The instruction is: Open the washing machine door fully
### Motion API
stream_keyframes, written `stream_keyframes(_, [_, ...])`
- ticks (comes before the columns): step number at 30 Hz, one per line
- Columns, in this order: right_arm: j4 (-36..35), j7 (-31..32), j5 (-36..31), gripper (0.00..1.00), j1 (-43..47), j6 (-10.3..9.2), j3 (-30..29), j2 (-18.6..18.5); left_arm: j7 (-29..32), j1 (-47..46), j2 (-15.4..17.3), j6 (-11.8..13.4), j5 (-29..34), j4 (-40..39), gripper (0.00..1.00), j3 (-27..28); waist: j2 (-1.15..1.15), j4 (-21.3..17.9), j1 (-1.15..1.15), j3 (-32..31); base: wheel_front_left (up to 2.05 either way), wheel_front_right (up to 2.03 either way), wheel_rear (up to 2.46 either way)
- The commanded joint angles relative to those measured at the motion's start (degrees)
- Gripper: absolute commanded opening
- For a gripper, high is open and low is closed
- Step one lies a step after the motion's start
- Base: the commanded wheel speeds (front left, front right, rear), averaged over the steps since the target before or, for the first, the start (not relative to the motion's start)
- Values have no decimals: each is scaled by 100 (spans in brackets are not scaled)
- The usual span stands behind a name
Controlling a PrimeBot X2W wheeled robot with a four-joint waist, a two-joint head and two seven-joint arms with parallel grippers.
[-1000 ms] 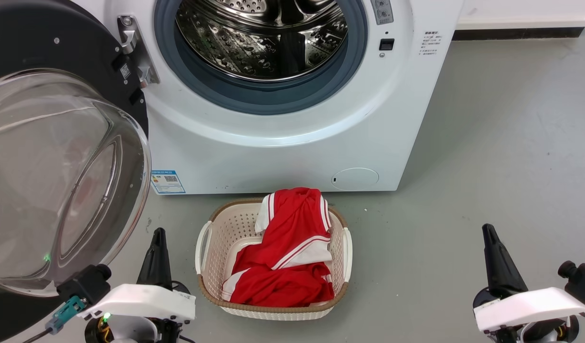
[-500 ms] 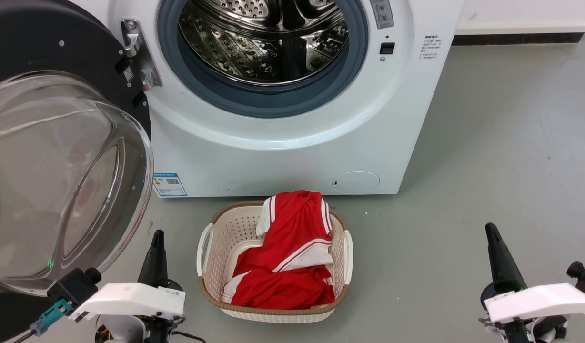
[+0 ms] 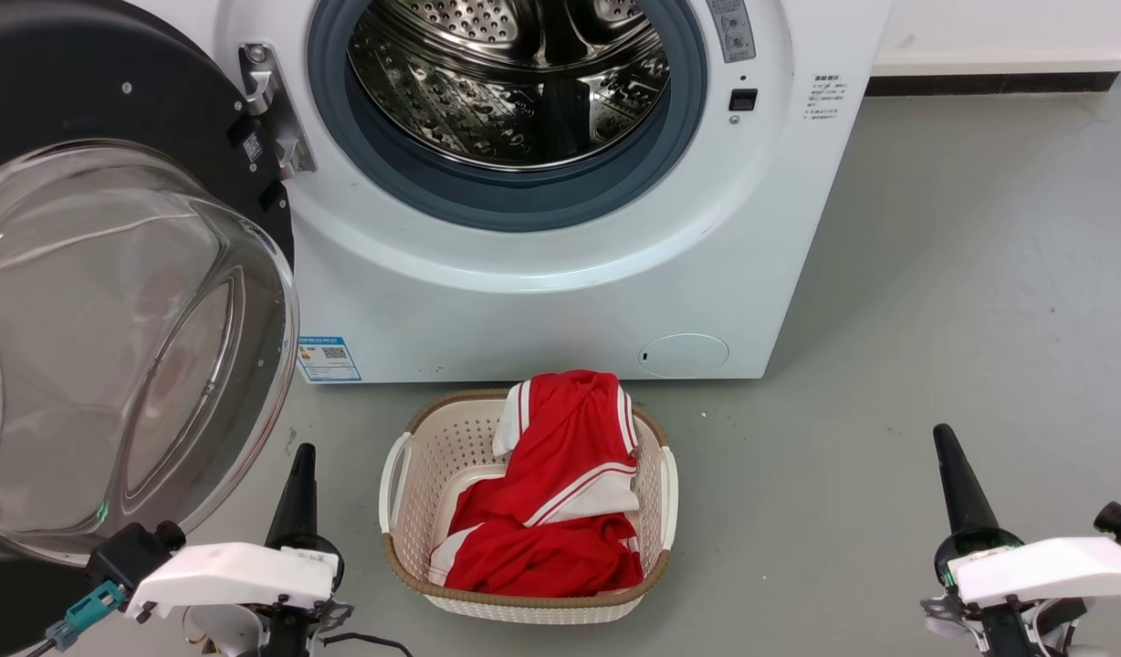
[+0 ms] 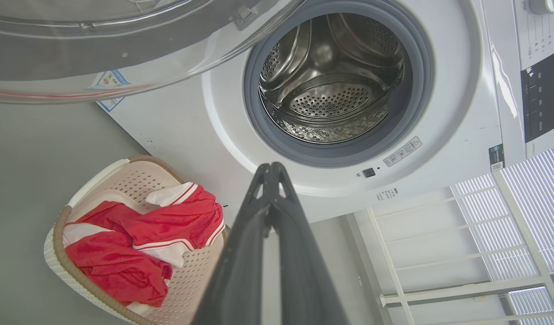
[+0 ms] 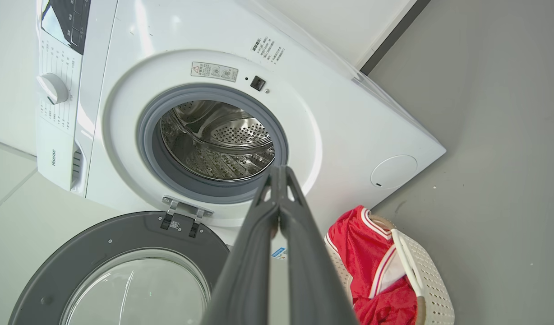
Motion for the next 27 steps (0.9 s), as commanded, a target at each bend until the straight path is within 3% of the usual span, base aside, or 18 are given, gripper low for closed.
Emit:
stream_keyframes(1, [-23, 26, 131, 0, -108, -1, -15, -33, 36, -148, 2, -43, -117, -34, 0, 39, 0, 1, 0, -4, 0, 0, 0])
stream_keyframes(27, [199, 362, 1629, 0, -263, -2, -142, -21, 412, -191, 0, -240, -1585, 119, 0, 211, 0, 34, 0, -117, 0, 0, 0])
